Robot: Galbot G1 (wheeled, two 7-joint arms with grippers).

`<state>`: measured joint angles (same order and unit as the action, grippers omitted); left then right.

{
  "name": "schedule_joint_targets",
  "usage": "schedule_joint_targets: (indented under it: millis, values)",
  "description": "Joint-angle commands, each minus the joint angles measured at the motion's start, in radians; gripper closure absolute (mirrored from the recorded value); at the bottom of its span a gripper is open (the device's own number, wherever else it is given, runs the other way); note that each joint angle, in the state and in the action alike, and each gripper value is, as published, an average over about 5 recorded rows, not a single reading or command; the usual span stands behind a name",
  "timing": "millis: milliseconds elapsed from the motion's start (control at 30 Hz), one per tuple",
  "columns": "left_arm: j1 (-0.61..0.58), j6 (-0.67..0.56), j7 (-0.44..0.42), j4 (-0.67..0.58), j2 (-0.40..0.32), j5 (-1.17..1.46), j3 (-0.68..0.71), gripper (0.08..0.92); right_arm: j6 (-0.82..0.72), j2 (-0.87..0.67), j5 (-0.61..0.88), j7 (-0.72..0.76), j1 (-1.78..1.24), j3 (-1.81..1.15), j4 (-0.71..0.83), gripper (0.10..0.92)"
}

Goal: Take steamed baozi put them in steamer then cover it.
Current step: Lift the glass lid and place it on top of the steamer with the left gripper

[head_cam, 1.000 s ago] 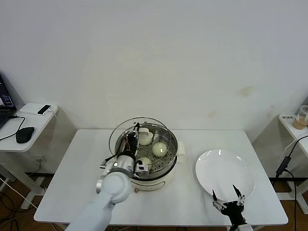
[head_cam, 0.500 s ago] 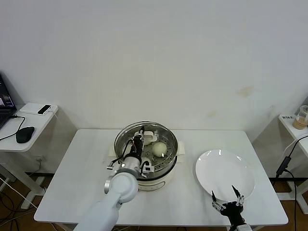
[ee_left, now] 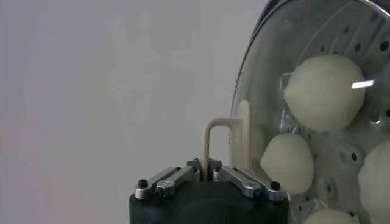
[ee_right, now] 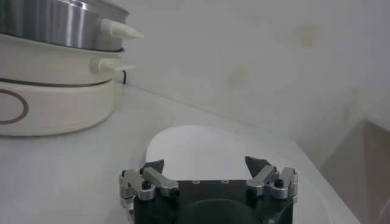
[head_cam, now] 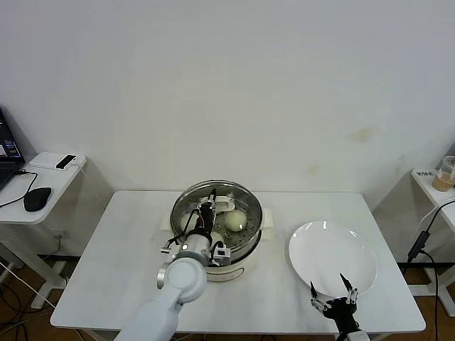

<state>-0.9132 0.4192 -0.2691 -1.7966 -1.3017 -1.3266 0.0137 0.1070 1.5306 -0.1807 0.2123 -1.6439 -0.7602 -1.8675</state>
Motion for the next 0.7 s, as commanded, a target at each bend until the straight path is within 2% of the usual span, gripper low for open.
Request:
schedule_joint_targets:
  millis: [33, 533, 633, 700]
  values:
    - [-0.003, 0.002, -0.005, -0.006, -0.005, -0.003, 0.004, 0.861, -0.001, 0.001, -0.003, 0.000, 0.001, 0.003, 0.000, 0.203]
    - [-0.022, -0.002, -0.002, -0.016, -0.010, -0.003, -0.005, 0.861, -0.001, 0.004, -0.013, 0.002, -0.002, 0.013, 0.000, 0.203]
    - [-0.029, -0.002, 0.000, -0.027, -0.011, -0.001, -0.009, 0.844, -0.001, 0.004, -0.014, 0.002, -0.002, 0.013, -0.001, 0.203]
    - [-0.034, -0.001, 0.001, -0.041, -0.009, 0.000, -0.011, 0.804, -0.001, 0.005, -0.015, 0.002, -0.002, 0.014, -0.001, 0.203]
